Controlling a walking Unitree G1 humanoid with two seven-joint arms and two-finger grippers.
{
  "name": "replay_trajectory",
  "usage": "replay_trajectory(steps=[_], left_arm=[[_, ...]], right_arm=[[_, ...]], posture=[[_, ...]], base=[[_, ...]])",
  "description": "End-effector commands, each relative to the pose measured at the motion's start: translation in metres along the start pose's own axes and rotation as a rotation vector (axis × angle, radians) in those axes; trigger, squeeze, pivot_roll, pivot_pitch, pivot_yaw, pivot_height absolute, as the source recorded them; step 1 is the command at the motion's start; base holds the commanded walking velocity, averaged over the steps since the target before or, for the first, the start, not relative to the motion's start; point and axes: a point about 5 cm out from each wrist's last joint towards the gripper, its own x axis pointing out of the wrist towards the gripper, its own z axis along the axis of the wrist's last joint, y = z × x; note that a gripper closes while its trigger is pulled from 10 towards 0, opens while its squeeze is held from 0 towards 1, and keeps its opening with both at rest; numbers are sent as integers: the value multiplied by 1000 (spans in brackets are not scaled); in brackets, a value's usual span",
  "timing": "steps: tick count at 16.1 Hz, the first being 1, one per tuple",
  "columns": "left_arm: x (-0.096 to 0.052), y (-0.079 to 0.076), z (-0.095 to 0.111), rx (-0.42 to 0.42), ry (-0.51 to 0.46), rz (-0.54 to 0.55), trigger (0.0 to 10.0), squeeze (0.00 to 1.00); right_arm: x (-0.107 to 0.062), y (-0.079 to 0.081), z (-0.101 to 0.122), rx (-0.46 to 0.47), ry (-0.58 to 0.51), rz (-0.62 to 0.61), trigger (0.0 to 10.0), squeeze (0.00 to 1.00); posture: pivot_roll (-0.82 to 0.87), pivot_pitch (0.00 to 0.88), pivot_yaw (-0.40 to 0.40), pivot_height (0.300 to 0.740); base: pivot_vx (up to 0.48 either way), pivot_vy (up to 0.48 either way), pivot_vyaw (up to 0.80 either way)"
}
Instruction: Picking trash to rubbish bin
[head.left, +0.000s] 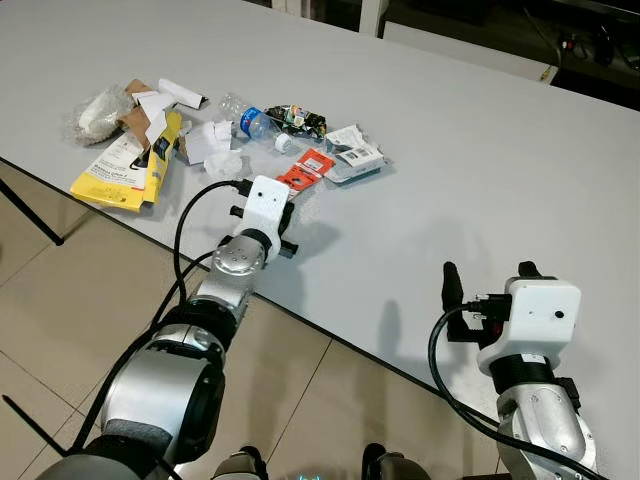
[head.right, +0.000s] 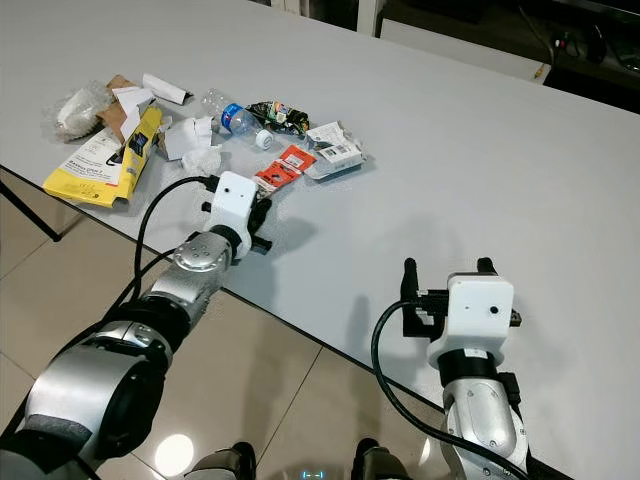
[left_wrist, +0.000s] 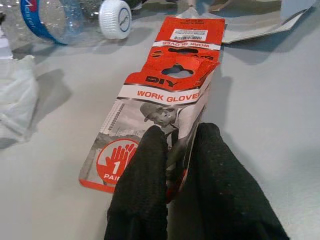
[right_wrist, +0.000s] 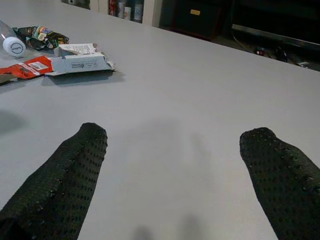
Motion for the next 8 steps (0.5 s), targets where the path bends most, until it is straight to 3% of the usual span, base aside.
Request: replay_trajectory(steps=[1,8], left_arm=[[-10,1,-33,-2,118,17,0,0],[-33,14,-72,6,159,62,0,0]], right_arm=[[0,-4,-3,-19,9,-18,10000,0],[2,-4,-3,-25,7,-7,10000,0]], posture=[[18,200,-4,740],[38,198,-8,740]], base=[[0,0,0],[0,0,0]])
